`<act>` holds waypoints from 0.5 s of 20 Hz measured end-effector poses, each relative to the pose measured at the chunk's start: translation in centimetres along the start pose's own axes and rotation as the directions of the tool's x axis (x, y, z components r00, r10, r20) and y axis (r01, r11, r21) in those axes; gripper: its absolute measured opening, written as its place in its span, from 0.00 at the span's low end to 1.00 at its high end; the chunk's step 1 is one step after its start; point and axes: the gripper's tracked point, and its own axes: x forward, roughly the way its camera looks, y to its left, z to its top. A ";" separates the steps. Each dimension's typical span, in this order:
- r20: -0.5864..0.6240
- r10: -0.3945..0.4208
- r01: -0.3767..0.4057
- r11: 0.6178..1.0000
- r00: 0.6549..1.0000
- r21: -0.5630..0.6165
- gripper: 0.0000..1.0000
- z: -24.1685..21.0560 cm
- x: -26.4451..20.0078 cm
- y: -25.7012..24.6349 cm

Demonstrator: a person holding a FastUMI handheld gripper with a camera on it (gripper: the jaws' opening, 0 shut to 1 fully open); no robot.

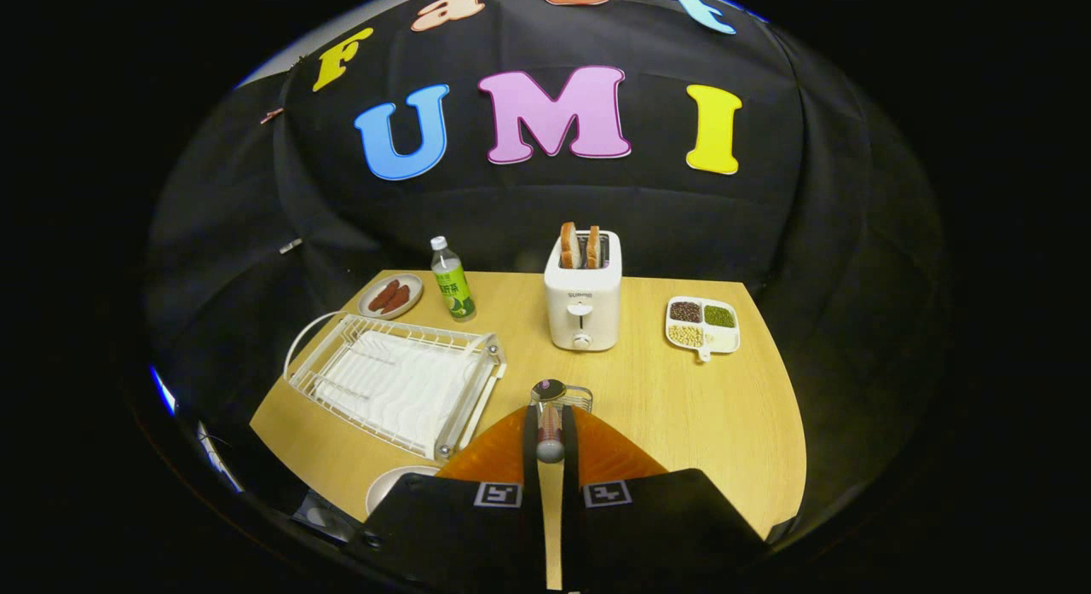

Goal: Take the plate from the dish rack, then take the spoon from the basket and place it into the plate.

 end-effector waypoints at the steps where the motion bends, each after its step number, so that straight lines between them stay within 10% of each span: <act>1: -0.003 0.022 -0.022 1.000 1.000 -0.001 0.11 0.0 -0.7 0.8; 10: -0.079 0.188 -0.187 0.982 0.979 0.017 0.11 -5.0 -6.3 8.2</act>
